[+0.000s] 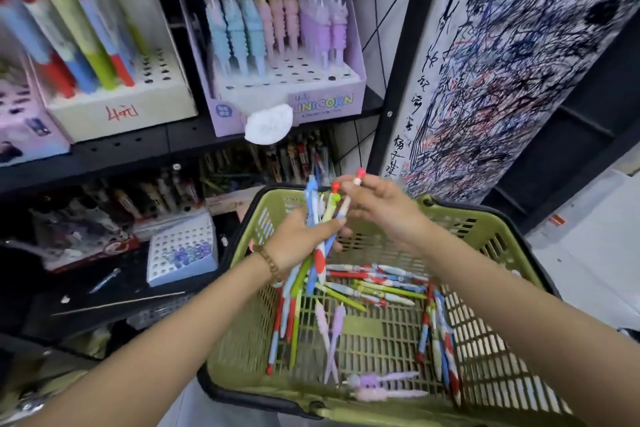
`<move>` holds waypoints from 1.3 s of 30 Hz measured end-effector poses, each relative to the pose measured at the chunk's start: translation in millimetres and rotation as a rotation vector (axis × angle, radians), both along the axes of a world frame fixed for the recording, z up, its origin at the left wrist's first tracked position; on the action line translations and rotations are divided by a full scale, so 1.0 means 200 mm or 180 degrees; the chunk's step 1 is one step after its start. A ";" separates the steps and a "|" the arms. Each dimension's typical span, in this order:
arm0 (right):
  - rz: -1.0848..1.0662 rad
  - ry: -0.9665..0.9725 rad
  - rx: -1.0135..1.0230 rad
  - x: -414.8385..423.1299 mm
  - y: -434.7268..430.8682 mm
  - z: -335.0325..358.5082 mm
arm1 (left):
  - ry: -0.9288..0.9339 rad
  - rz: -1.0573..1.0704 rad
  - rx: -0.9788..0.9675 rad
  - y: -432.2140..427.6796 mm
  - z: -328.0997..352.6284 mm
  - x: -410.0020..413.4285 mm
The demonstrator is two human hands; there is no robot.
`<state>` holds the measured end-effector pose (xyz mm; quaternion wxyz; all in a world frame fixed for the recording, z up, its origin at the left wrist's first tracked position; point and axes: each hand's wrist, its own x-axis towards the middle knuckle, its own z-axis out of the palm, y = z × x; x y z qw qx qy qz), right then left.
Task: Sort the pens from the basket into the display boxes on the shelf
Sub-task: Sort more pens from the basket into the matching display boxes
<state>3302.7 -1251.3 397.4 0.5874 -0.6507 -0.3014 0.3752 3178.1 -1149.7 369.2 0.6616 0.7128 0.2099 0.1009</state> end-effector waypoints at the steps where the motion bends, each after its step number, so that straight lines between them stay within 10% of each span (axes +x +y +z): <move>1: -0.0010 -0.0086 0.0097 -0.01 0.05 0.06 | -0.0175 0.0138 0.0102 0.03 0.07 -0.01; 14: 0.0290 -0.0730 0.1682 -0.20 0.92 0.91 | -0.1549 0.1799 0.0052 0.80 0.84 -0.58; 39: 0.0239 -0.1360 0.1360 -0.16 1.64 1.00 | -0.1333 0.2648 0.0146 1.17 0.94 -0.69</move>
